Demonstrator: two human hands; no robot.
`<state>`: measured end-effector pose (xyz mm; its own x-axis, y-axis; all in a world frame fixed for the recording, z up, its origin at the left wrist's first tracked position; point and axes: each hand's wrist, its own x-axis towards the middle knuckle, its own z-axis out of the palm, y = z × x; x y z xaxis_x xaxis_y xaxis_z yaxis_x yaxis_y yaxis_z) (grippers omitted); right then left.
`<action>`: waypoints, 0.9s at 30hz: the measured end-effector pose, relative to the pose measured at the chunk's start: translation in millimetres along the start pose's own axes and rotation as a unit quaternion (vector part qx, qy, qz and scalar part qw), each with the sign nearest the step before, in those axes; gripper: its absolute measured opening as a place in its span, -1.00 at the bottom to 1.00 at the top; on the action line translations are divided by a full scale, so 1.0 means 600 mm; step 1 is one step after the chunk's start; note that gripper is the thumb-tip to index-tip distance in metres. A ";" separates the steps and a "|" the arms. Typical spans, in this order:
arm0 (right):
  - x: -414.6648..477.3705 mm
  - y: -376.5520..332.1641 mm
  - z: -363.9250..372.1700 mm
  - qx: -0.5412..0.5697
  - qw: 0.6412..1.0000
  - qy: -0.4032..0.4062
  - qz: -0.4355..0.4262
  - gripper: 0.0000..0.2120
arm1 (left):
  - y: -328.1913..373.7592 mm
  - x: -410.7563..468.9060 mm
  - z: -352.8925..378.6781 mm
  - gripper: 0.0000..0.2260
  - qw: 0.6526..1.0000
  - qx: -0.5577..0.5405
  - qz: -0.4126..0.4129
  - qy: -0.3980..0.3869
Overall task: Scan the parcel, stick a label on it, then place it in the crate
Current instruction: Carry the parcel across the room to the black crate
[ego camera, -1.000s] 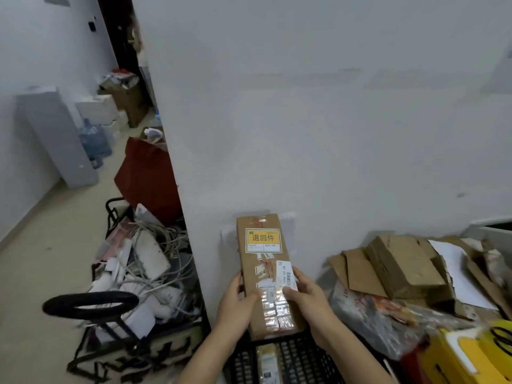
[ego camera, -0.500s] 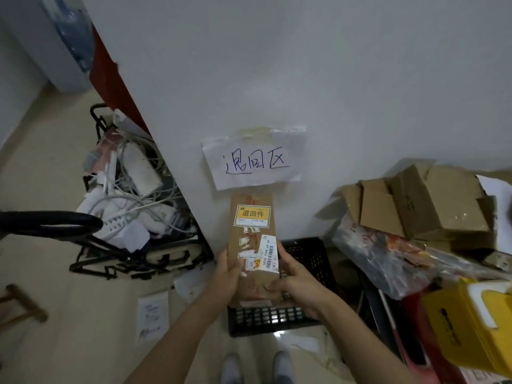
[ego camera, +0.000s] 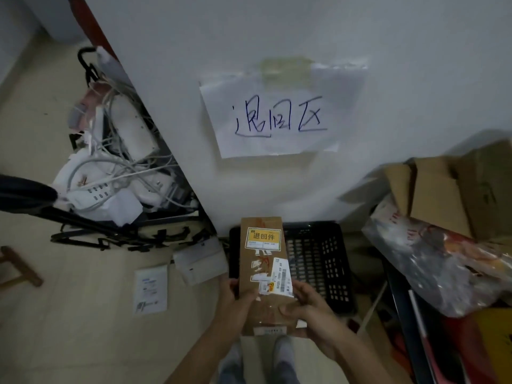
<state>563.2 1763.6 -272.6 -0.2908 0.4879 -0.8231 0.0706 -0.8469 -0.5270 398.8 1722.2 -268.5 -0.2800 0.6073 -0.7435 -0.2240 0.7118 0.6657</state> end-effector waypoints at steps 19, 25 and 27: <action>0.213 0.201 -0.037 0.086 0.990 0.073 0.088 -0.59 | -0.232 0.188 0.009 -0.85 0.978 -0.094 -0.168 0.074; 0.273 0.233 -0.051 0.014 0.992 0.058 0.114 -0.52 | -0.300 0.255 0.009 -0.69 0.984 -0.065 -0.159 0.053; 0.295 0.241 -0.061 -0.021 0.992 0.043 0.115 -0.45 | -0.313 0.277 0.010 -0.69 0.987 -0.050 -0.152 0.034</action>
<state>557.2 1735.1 -502.2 -0.1807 0.2995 -0.9368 0.1659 -0.9296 -0.3292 400.1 1691.2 -517.4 -0.2470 0.3438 -0.9060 -0.3965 0.8172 0.4182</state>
